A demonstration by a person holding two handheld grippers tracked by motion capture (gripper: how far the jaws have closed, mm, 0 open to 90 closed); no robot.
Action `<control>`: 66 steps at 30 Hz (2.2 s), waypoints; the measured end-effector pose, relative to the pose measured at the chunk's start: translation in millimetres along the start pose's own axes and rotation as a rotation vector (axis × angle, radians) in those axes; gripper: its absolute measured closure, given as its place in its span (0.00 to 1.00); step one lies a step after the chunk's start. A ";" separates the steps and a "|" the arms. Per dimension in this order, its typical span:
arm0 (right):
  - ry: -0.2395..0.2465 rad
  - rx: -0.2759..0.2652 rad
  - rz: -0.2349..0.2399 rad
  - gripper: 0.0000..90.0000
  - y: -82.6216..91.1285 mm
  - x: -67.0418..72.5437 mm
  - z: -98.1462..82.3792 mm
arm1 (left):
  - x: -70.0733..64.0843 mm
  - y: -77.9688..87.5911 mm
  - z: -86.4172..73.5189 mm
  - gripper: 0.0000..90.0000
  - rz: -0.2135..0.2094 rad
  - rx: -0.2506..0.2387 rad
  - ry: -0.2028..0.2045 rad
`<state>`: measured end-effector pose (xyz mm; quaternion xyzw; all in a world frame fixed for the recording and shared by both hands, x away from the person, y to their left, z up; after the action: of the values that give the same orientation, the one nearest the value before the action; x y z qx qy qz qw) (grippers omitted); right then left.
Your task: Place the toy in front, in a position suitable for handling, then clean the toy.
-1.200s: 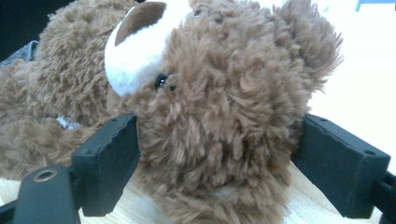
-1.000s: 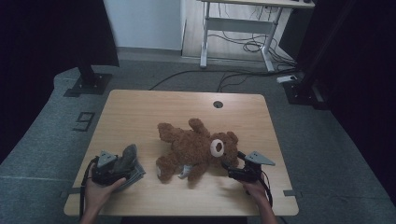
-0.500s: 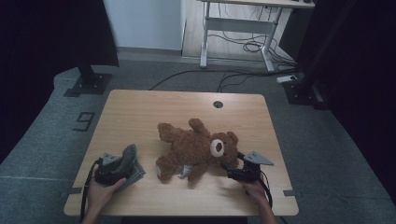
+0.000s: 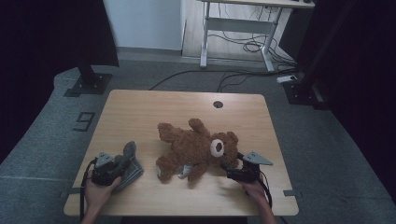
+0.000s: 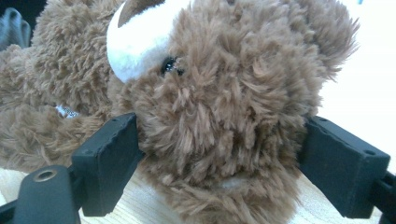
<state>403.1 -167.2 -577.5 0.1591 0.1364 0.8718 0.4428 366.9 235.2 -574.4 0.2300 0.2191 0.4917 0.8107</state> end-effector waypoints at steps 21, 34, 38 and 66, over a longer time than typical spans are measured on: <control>0.003 0.009 -0.001 0.17 -0.7 0.1 -1.6 | -31.1 16.6 23.4 0.85 -0.095 -0.103 -0.032; -0.004 0.020 0.001 0.18 -1.2 0.2 -3.1 | -62.6 11.5 39.6 0.84 -0.150 -0.118 -0.077; -0.007 0.024 0.000 0.19 -1.2 0.3 -3.8 | -80.0 6.3 48.0 0.84 -0.176 -0.120 -0.114; 0.018 0.063 -0.010 0.36 -0.6 -2.1 -11.1 | -187.4 -40.1 73.8 0.84 -0.359 -0.081 -0.235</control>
<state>400.3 -169.6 -588.2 0.1647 0.1687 0.8662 0.4406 358.9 38.8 -515.0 0.2103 0.1404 0.3176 0.9139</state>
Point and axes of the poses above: each handheld gripper's, and its own axes: y roughly backward along the jaws, z roughly out of its top, x roughly to its left, the point moved 10 cm from there along -y, roughly forward along the jaws, and after that the axes turned 1 degree about -z, right-handed, at the moved point
